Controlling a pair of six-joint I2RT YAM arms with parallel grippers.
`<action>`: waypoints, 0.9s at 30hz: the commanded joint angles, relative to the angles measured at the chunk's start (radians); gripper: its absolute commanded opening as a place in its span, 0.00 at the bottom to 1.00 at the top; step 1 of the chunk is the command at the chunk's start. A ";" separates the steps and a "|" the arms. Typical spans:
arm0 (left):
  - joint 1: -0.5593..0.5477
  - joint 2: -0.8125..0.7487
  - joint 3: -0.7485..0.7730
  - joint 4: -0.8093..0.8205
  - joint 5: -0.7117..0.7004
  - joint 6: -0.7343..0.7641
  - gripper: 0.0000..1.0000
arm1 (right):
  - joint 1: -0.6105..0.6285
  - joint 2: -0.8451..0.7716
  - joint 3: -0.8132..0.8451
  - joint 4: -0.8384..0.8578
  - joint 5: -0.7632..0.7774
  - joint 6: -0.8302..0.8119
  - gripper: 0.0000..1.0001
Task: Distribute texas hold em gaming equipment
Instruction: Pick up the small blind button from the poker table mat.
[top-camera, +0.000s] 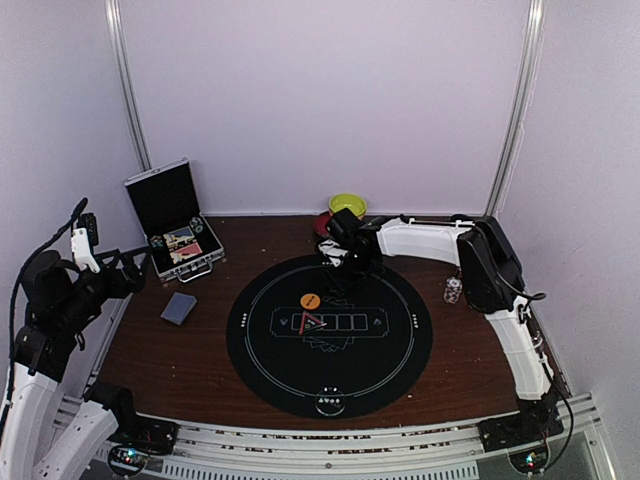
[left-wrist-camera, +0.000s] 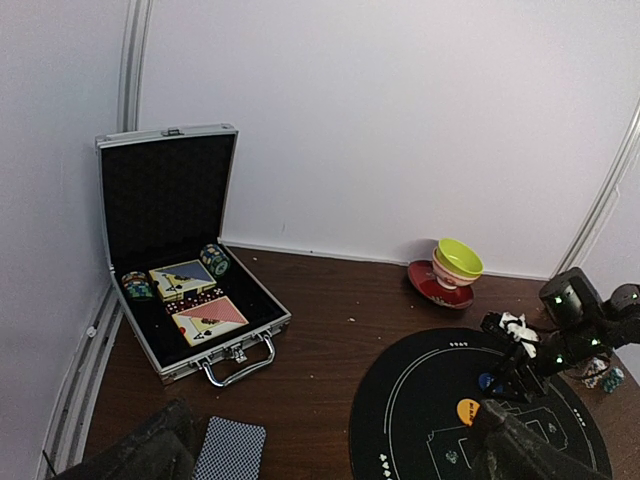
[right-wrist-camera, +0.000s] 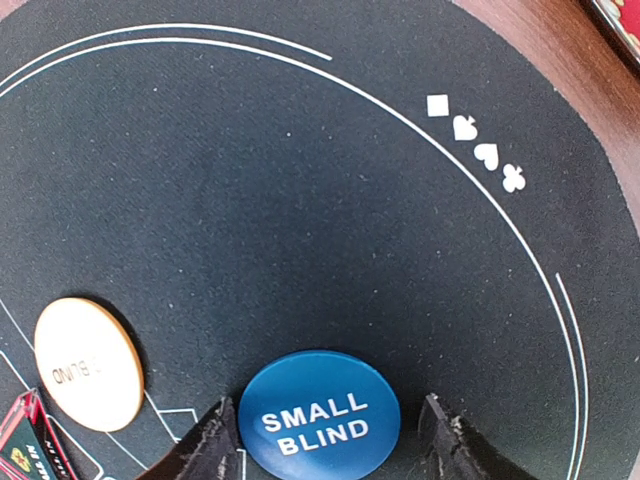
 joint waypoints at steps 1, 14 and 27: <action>0.010 -0.003 -0.007 0.053 0.001 0.008 0.98 | 0.015 0.039 -0.008 -0.034 -0.008 -0.005 0.60; 0.010 -0.005 -0.007 0.053 0.001 0.008 0.98 | 0.016 0.034 -0.006 -0.023 0.017 0.004 0.50; 0.010 -0.010 -0.007 0.053 -0.008 0.008 0.98 | 0.102 -0.088 -0.005 0.005 0.044 -0.055 0.52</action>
